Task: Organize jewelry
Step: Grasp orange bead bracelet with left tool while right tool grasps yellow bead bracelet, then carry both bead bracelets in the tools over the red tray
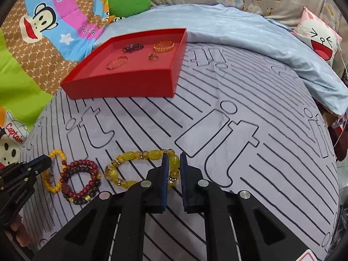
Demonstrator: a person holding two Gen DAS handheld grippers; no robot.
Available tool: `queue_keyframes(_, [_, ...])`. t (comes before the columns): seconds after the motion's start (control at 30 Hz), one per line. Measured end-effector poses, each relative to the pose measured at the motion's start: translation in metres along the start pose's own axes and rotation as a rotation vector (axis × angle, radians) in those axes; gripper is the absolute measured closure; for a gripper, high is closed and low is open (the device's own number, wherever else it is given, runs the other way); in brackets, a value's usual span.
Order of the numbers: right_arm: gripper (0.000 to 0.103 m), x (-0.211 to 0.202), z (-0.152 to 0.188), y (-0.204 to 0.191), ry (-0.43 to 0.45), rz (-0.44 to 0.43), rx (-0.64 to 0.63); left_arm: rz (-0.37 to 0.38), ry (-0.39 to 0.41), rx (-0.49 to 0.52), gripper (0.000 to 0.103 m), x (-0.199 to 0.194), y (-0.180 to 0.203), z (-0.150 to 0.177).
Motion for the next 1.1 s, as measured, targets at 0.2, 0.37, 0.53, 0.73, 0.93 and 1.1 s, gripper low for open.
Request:
queue_keyframes(0.2, [0.094, -0.028, -0.024, -0.004, 0.075, -0.016, -0.004, 0.032, 0.045, 0.019, 0.096, -0.02, 0.008, -0.017])
queue_keyframes(0.37, [0.094, -0.048, -0.041, -0.007, 0.119, -0.031, -0.009, 0.062, 0.067, 0.038, 0.096, -0.033, 0.019, -0.029])
queue_keyframes(0.53, [0.094, -0.062, -0.065, -0.01, 0.157, -0.057, -0.006, 0.095, 0.089, 0.051, 0.096, -0.043, 0.028, -0.05])
queue_keyframes(0.73, [0.094, -0.06, -0.1, -0.018, 0.186, -0.1, -0.003, 0.125, 0.148, 0.062, 0.096, -0.046, 0.034, -0.096])
queue_keyframes(0.93, [0.093, -0.041, -0.144, -0.039, 0.209, -0.138, -0.026, 0.139, 0.213, 0.08, 0.096, -0.036, 0.039, -0.154])
queue_keyframes(1.1, [0.093, -0.013, -0.175, -0.054, 0.203, -0.193, 0.005, 0.138, 0.232, 0.065, 0.096, -0.008, 0.038, -0.191])
Point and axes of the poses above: each gripper's, at about its wrist camera, not at the fingertips, and x roughly the way its jaws point, y to its right, z to its underside, the point moved 6 cm from there along x, roughly the way its jaws point, and after that the axes turned 7 degrees about y, right-handed, at the moved point
